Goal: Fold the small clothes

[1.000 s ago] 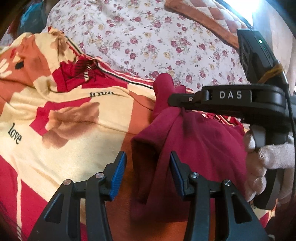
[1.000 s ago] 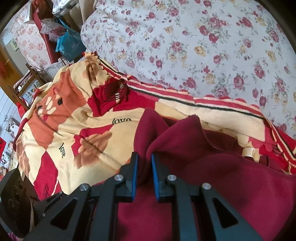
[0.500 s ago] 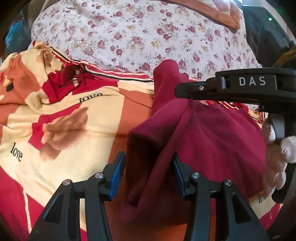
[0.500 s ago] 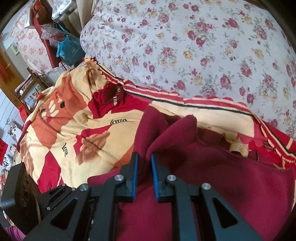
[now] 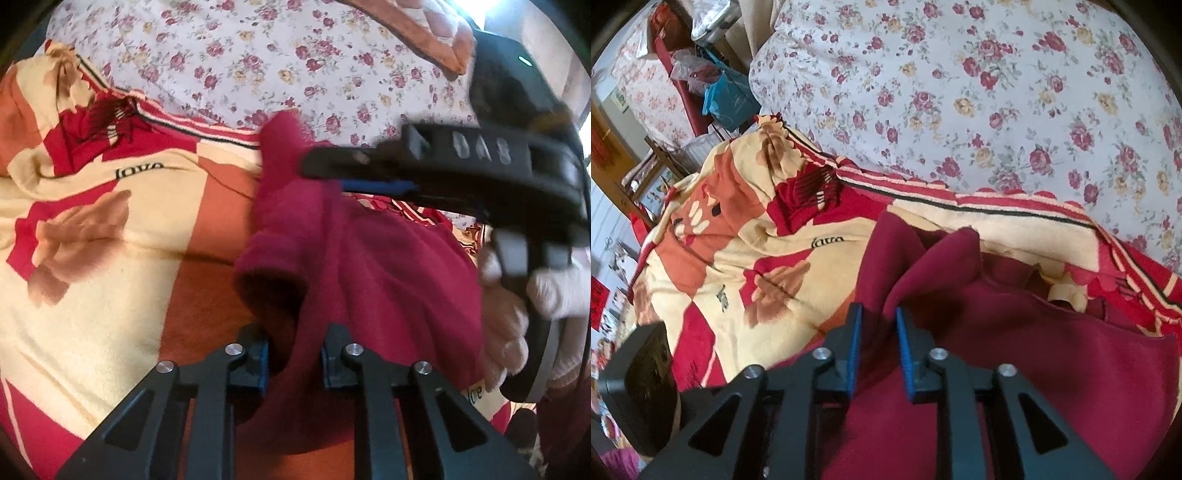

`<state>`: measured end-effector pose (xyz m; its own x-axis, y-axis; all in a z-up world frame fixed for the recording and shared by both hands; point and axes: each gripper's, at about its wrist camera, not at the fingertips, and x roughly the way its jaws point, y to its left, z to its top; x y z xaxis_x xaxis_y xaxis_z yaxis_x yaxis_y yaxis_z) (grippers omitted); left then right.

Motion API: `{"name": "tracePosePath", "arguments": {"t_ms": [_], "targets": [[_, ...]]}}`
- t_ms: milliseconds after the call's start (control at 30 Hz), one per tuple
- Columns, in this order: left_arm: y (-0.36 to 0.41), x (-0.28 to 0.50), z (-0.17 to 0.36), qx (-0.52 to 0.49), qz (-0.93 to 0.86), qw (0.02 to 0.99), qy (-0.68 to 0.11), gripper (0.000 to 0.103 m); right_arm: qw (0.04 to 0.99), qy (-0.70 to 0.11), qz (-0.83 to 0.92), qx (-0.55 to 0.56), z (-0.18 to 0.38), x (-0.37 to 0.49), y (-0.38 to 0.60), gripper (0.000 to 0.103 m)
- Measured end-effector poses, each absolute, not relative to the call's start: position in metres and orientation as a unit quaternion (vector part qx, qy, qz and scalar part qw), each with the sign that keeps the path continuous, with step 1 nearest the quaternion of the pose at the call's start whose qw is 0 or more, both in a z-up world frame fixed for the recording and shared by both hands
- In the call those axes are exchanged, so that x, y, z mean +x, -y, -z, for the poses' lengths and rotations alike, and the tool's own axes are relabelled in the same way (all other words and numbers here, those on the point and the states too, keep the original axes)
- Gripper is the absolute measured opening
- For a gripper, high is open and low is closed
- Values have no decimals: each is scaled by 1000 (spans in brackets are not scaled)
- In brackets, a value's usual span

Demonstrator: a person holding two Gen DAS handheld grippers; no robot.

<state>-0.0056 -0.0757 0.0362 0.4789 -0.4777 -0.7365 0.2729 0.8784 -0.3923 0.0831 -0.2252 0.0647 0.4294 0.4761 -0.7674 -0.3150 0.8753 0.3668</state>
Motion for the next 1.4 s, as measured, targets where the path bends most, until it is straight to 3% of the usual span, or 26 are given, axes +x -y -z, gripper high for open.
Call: {"name": "tracePosePath", "arguments": {"t_ms": [67,233,400,433,467,533,567,667,700,767,800,1100,1400], "targets": [[79,-7,-37,-103,219,855,-458,0,832,-492,-234,99,-62,92,222,59],[79,-8,-38,-100,219,857,-456,0,817,-518,-238,84,-52,108,196,62],[80,-9,-36,-93,211,858,-460,0,808,-551,-207,1,-29,123,161,62],[79,-9,-35,-98,207,856,-463,0,810,-551,-201,-4,-26,124,161,59],[77,-9,-34,-103,204,855,-465,0,810,-550,-201,-2,-23,123,164,49],[74,-8,-32,-115,194,853,-471,14,813,-543,-210,9,-22,119,173,32],[73,-8,-31,-116,190,852,-473,15,815,-535,-219,20,-24,116,179,22],[75,-8,-28,-120,185,851,-478,18,825,-515,-230,47,-37,108,198,16],[78,-10,-31,-117,186,849,-480,17,826,-511,-233,56,-40,107,204,16],[87,-16,-40,-104,202,851,-473,1,827,-502,-240,77,-47,103,216,15],[89,-18,-45,-98,205,854,-468,0,830,-494,-244,87,-52,98,225,14],[155,-39,-109,-65,282,858,-425,0,851,-431,-252,161,-103,58,313,14],[257,-53,-117,-22,343,836,-429,0,870,-416,-194,180,-114,15,415,14]]}}
